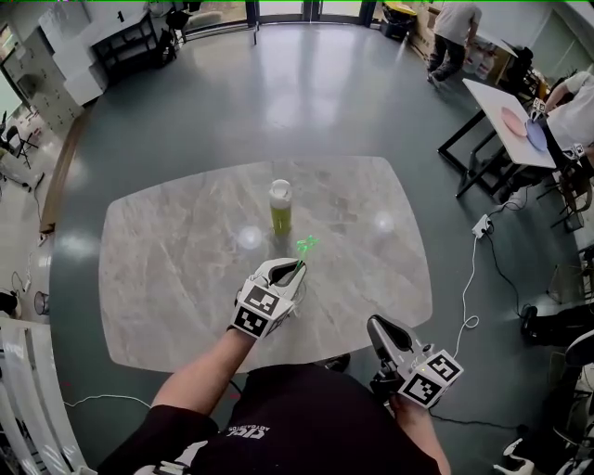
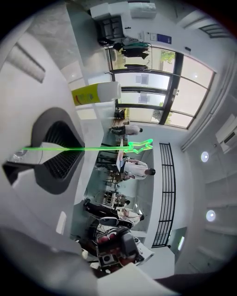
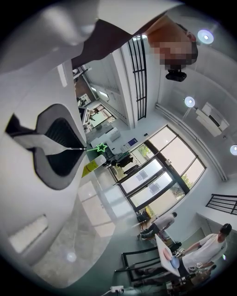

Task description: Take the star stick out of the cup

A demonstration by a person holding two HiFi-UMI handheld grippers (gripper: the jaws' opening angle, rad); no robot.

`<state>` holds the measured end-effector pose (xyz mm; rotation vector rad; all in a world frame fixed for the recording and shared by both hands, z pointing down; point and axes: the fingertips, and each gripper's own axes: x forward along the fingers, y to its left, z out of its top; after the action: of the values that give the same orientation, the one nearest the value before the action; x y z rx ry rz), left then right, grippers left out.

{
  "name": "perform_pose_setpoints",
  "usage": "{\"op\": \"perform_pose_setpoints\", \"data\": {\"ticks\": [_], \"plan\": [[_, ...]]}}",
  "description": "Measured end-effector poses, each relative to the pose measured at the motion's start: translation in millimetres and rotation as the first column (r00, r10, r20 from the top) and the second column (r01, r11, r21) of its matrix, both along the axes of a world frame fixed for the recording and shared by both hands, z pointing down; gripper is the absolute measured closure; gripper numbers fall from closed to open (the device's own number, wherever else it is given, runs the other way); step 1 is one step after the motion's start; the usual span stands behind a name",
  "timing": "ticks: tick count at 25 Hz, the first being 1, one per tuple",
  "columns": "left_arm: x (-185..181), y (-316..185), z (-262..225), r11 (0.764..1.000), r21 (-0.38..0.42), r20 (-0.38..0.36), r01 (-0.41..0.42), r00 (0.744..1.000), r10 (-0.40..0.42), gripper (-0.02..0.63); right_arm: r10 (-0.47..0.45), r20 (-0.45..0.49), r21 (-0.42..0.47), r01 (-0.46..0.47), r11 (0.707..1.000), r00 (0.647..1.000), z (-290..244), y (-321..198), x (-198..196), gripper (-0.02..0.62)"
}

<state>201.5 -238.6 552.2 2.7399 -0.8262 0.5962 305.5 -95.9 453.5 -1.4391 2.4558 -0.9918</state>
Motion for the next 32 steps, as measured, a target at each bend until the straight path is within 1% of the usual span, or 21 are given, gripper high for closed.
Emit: {"op": "perform_pose_setpoints", "data": {"ticks": [5,8,14,17,24,29,32], "plan": [[5.5,9.0,-29.1,0.999,0.034,-0.025,-0.001,1.0,0.001,0.586,-0.008,0.014,0.011,0.007,1.0,1.0,-2.7,3.1,2.8,0.569],[8.4,13.3,-46.5,0.999,0.05,-0.052,0.003,0.999,-0.001,0.586,-0.011,0.023,0.012,0.01,1.0,1.0,-1.0,4.9,3.8,0.569],[14.0,23.2,-78.2,0.998,0.059,-0.127,0.021,0.992,-0.013,0.586,-0.015,0.041,0.015,0.015,1.0,0.999,1.2,9.9,7.3,0.571],[8.4,25.6,-87.5,0.997,0.065,-0.142,0.039,0.989,-0.029,0.587,-0.018,0.048,0.015,0.018,1.0,0.999,2.3,11.8,7.7,0.572],[-23.0,29.0,-85.5,0.992,0.069,-0.12,0.107,0.988,-0.098,0.586,-0.039,0.07,-0.006,0.04,0.999,0.997,11.9,8.0,2.8,0.575],[-61.7,25.2,-62.7,0.986,0.028,-0.09,0.162,0.983,-0.158,0.586,-0.084,0.081,-0.027,0.086,0.996,0.993,18.3,-2.7,-26.2,0.578],[-80.3,23.2,-41.5,0.984,0.001,-0.052,0.178,0.983,-0.178,0.586,-0.114,0.079,-0.041,0.117,0.992,0.99,21.7,-6.4,-45.7,0.578]]}}
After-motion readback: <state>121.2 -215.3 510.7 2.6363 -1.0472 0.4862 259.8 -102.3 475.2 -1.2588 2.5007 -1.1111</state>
